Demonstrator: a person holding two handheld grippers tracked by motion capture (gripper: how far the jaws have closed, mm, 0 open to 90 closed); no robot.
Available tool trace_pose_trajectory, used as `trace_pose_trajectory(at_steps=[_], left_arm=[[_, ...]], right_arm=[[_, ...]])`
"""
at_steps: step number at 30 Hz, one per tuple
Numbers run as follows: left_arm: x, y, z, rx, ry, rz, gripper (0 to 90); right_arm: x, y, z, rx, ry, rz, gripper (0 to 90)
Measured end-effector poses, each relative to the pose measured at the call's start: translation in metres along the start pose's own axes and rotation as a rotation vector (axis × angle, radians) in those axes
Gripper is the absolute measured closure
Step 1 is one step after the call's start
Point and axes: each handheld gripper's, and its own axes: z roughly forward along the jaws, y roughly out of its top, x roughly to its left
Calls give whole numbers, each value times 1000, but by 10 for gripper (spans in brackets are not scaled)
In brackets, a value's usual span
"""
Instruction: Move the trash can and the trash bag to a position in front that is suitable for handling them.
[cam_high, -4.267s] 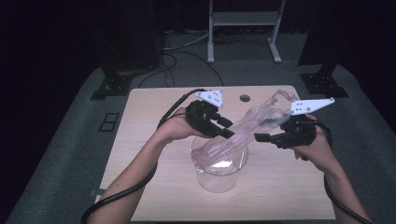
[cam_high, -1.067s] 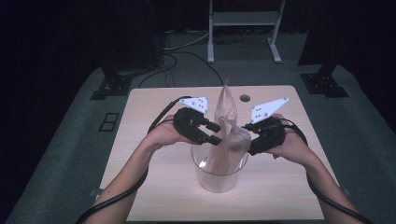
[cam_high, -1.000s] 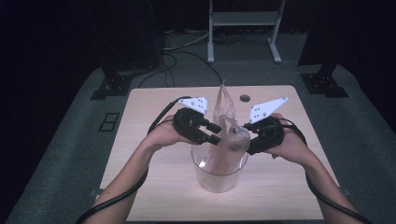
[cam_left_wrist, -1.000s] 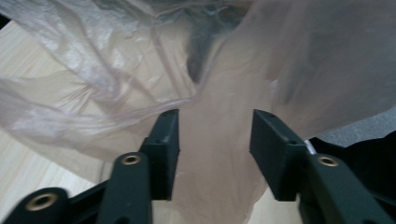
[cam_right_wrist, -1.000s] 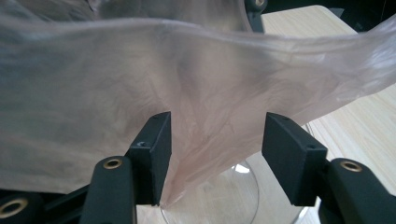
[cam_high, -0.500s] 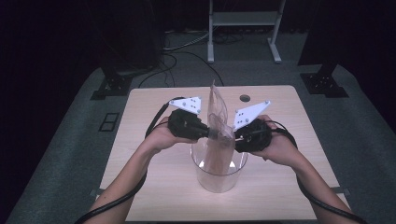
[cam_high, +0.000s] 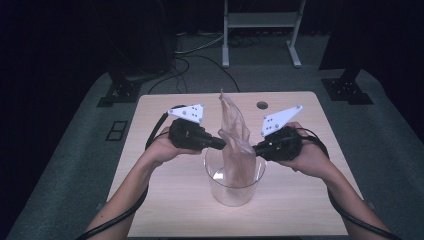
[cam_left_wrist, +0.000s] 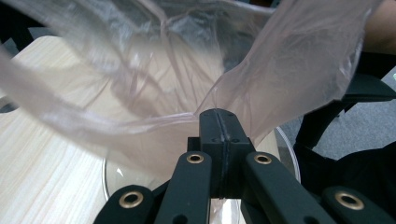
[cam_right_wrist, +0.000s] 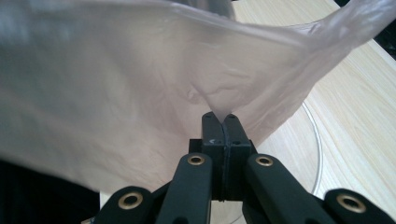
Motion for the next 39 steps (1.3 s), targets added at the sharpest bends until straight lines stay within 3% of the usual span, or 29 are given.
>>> trace_pose_trajectory(at_steps=[15, 24, 39], left_arm=[[0, -16, -19, 15, 47, -21, 899], [-7, -26, -35, 33, 80, -30, 899], [-27, -67, -36, 99, 91, -75, 899]], right_arm=[[-7, -23, -19, 12, -28, 41, 900], [-9, -39, -32, 33, -51, 69, 900], [-10, -65, -23, 138, -65, 97, 900]])
